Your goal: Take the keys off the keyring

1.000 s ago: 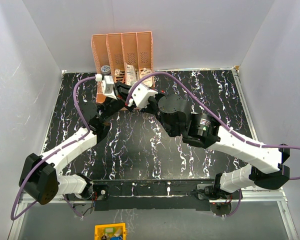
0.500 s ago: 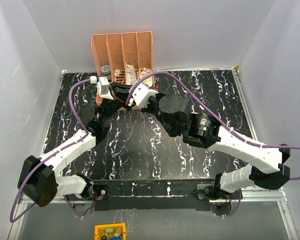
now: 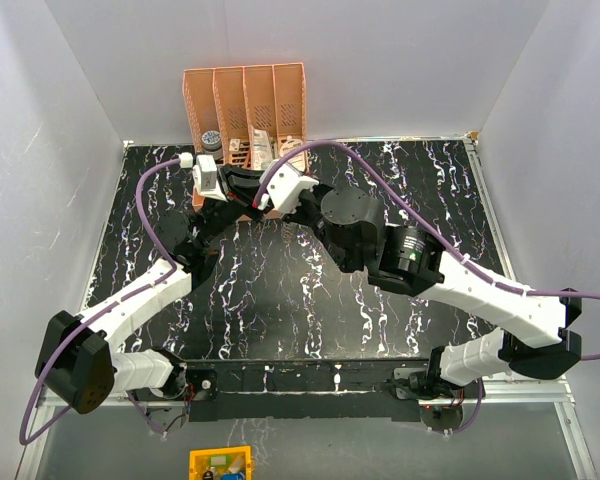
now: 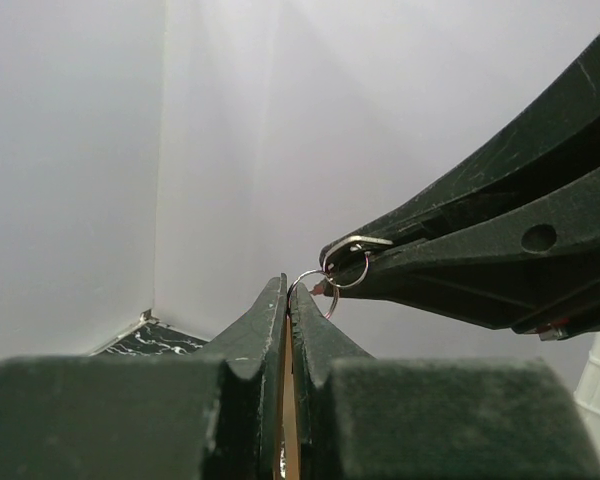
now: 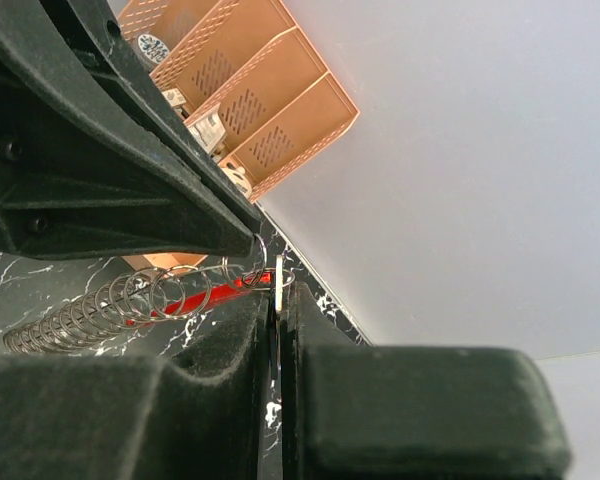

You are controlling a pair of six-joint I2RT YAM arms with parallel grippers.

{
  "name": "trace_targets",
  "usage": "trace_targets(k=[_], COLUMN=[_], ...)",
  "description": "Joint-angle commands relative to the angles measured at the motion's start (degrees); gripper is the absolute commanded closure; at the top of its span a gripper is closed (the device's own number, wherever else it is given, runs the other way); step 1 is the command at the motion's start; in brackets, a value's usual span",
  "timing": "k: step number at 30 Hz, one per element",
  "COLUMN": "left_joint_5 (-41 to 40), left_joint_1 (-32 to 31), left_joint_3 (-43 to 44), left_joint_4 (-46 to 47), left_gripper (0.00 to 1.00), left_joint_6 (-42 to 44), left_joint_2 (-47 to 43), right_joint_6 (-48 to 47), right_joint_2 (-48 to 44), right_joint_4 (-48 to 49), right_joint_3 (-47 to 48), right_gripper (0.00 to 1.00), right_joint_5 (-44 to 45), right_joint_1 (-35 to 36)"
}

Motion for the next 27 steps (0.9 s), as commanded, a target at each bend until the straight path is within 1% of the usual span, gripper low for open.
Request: trace_targets(k=[1,4,7,12,17,27], left_joint_5=[0.6,0.7,1.7,4.5,7.2,6.0], left_joint_1=[-0.1,-0.1,-0.1,-0.1,-0.1,-0.1], left_joint_3=[-0.5,-0.8,-1.3,-2.2,-3.4,-5.9], left_joint_4=[2.1,1.5,2.4,5.1,11.7,18.7], left_gripper=[1.00,1.00,1.00,1.00,1.00,1.00], left_joint_6=[1.8,2.8,3.3,3.3,1.9,1.0], left_joint_2=[-2.2,-2.8,-3.2,-3.8,-3.9,-5.1], right_joint_6=[1.5,2.6,3.0,3.5,4.1,4.2], right_joint_2=[1.4,3.2,3.7,2.7,1.7,-1.5], right_joint_4=[0.6,-2.7,-4.1,-3.9,-3.7,-0.6], right_joint_3=[5.9,9.0,10.0,9.1,8.1,3.5], right_gripper=[1.00,1.00,1.00,1.00,1.00,1.00], right_joint_5=[-0.9,-1.3,-1.9,-3.0,-3.7,-3.2], right_joint_1=[0.1,0.1,0.1,0.1,0.1,0.1])
